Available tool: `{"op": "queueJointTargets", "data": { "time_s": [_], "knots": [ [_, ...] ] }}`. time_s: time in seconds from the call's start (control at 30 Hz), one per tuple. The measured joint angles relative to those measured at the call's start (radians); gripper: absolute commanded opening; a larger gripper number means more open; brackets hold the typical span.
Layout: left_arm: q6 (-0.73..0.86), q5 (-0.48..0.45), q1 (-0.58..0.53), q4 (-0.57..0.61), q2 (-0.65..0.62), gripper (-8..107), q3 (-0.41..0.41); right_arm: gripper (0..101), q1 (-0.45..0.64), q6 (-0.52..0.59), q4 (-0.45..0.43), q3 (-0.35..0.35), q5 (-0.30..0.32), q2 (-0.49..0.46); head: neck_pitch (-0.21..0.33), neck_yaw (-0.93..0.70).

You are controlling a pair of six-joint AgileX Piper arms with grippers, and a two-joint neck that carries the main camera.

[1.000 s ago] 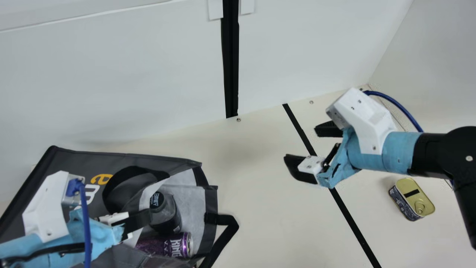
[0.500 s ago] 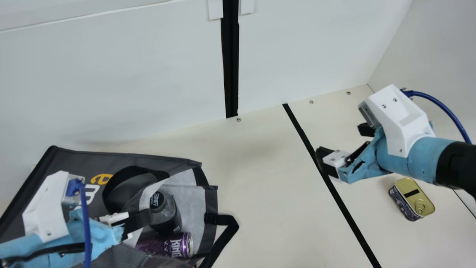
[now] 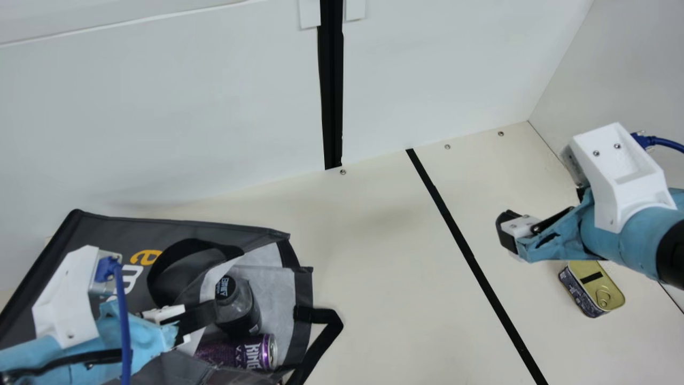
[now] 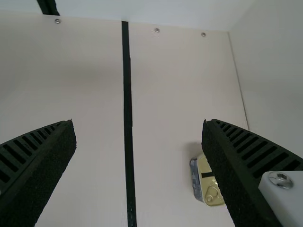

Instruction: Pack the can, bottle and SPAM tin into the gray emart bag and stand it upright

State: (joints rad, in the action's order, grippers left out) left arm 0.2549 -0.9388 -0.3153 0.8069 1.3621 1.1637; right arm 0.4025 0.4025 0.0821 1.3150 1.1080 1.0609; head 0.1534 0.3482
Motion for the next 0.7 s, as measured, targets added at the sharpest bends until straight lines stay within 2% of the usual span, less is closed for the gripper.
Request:
{"op": "queueJointTargets", "data": {
  "time_s": [0.5, 0.7],
  "knots": [
    [0.0, 0.0, 0.0, 0.0, 0.0, -8, 0.0, 95, -0.06, -0.216, -0.216, 0.051, 0.113, -0.051, 0.0, -0.002],
    [0.0, 0.0, 0.0, 0.0, 0.0, -8, 0.0, 95, -0.08, -0.274, -0.291, 0.016, 0.114, -0.076, 0.0, -0.002]
  ]
}}
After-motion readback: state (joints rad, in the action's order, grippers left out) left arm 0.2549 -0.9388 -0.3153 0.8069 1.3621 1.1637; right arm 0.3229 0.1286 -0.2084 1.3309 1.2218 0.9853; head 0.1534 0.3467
